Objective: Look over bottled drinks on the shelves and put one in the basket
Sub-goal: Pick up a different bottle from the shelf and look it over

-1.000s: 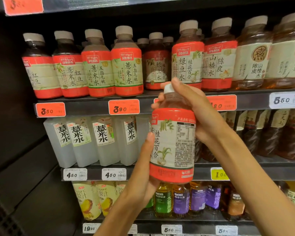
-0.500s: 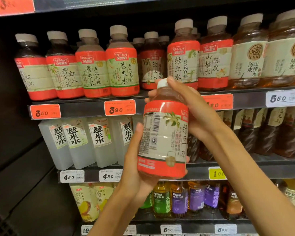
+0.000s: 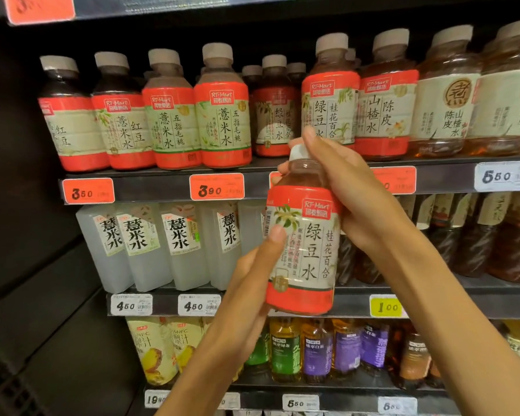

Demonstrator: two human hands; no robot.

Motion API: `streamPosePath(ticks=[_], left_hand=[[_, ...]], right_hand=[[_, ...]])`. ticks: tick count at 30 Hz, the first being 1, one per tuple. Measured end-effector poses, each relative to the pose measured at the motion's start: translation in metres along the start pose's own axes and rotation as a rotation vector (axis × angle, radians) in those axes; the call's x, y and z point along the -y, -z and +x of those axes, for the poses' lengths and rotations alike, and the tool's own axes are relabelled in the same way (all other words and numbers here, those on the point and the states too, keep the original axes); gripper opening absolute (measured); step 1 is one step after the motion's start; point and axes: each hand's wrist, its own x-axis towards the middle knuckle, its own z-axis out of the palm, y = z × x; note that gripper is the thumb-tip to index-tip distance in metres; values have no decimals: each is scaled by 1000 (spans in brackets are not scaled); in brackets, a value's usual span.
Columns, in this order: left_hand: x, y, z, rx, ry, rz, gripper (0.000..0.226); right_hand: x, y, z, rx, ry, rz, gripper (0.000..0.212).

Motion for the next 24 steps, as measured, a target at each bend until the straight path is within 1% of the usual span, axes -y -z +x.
streamPosePath(ticks=[2, 4, 5, 7, 8, 9, 11, 12, 16, 18, 20, 22, 24], left_hand=[[-3, -1, 0, 6, 20, -126, 48], [-5, -4, 2, 35, 50, -281, 70], [-7, -6, 2, 63, 76, -351, 76], [-9, -10, 2, 127, 134, -429, 77], [-9, -11, 2, 147, 160, -437, 77], [-8, -11, 1, 157, 184, -435, 79], [-5, -12, 2, 164, 215, -392, 81], [-5, -12, 2, 163, 223, -352, 82], [-9, -10, 1, 169, 216, -234, 78], [-11, -10, -1, 170, 221, -248, 88], [-13, -12, -3, 196, 238, -308, 93], [-17, -14, -5, 250, 265, -425, 83], [-24, -14, -9, 292, 304, -522, 75]], right_hand=[[1, 4, -3, 43, 6, 12, 34], [-2, 6, -8, 62, 3, 18, 43], [-5, 6, -10, 61, -12, 36, 49], [-9, 4, -11, 34, -67, 105, 60], [-10, 4, -10, 12, -93, 135, 58], [-11, 4, -10, -11, -116, 161, 51], [-11, 6, -9, -50, -167, 229, 30], [-12, 8, -9, -57, -188, 262, 25], [-10, 13, -7, -90, -180, 259, 23], [-8, 14, -6, -111, -211, 253, 23], [-7, 14, -5, -114, -277, 251, 25], [-5, 14, -6, -80, -299, 230, 25], [-3, 15, -8, -10, -288, 197, 24]])
